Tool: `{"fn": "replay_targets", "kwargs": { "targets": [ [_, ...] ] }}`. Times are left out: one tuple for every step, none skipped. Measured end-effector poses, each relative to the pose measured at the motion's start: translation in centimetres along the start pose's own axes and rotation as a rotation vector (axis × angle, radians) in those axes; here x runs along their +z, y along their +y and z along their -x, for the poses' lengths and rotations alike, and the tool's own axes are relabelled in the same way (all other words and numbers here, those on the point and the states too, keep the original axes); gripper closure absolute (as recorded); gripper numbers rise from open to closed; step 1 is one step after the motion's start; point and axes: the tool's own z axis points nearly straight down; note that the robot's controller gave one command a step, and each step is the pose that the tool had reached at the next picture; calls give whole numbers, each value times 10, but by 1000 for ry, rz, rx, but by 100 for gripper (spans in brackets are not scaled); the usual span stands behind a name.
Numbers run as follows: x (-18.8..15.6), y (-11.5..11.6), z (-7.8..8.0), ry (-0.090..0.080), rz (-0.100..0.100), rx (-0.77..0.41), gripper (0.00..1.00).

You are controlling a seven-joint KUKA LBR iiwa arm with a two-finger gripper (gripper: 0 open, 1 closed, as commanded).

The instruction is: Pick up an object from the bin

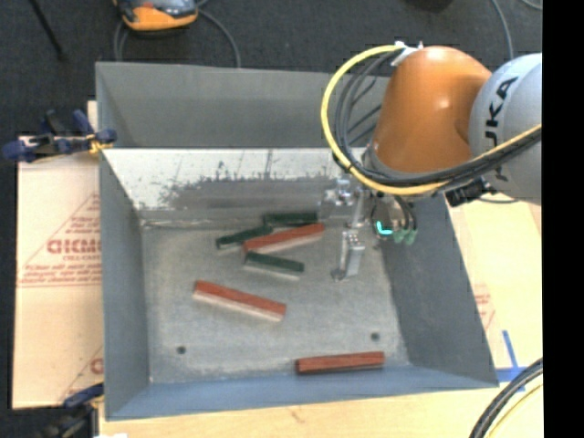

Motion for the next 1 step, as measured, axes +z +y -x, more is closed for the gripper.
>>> {"fn": "replay_targets", "kwargs": {
  "targets": [
    [-5, 0, 1, -8, 0, 0, 0]
  ]
}}
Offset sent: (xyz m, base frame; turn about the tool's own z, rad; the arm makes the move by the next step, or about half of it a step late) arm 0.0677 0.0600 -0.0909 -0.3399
